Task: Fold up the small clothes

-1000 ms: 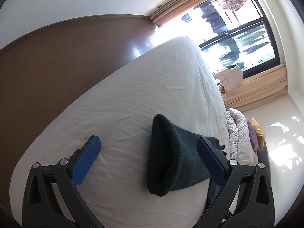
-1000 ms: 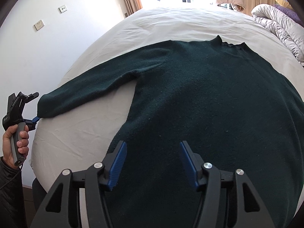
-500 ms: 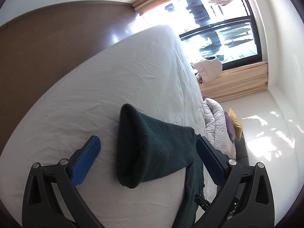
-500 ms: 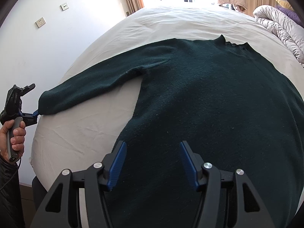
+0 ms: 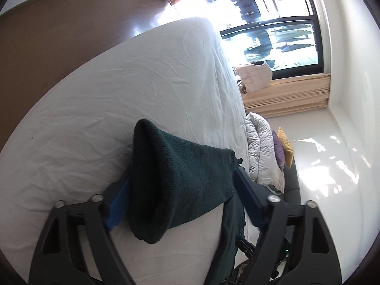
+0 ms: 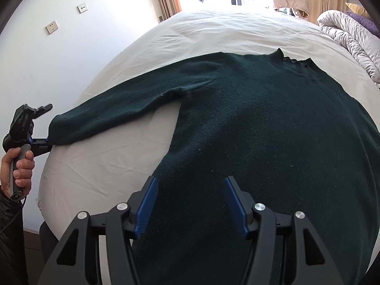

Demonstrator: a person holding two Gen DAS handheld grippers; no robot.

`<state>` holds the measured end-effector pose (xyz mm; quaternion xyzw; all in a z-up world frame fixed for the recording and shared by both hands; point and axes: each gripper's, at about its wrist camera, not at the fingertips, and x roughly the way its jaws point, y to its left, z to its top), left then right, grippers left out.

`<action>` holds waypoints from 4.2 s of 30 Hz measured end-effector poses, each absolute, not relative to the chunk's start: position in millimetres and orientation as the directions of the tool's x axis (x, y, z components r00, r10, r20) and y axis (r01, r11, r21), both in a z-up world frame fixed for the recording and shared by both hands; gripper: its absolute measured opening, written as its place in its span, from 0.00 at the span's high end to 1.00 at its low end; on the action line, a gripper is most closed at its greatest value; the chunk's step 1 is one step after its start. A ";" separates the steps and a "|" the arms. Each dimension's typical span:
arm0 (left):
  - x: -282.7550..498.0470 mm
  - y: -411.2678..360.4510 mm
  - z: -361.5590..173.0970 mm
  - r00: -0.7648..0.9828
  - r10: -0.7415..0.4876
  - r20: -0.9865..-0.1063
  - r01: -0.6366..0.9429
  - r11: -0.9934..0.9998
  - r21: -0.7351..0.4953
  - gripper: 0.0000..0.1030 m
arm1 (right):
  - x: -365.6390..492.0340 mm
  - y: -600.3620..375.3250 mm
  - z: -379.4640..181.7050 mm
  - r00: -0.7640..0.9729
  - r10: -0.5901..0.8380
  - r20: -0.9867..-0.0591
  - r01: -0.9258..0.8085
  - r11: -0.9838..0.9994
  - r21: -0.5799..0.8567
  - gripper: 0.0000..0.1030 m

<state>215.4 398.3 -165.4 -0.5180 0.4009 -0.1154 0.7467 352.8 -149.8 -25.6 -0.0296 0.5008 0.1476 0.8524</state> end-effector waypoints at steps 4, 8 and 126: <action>219.4 394.8 -175.8 0.640 -0.568 -0.517 -0.295 0.440 -0.848 0.77 | 365.3 -153.1 -23.4 0.466 0.237 -0.852 -0.285 0.952 0.109 0.41; 212.8 383.3 -172.4 0.661 -0.512 -0.548 -0.295 0.495 -0.817 0.87 | 392.6 -157.8 -19.0 0.487 0.241 -0.839 -0.286 0.952 0.108 0.41; 27.6 -16.3 -18.5 0.525 -0.580 -0.623 0.654 0.743 -0.142 0.88 | 317.9 -226.1 -60.3 0.234 0.623 -0.747 -0.253 0.780 0.572 0.35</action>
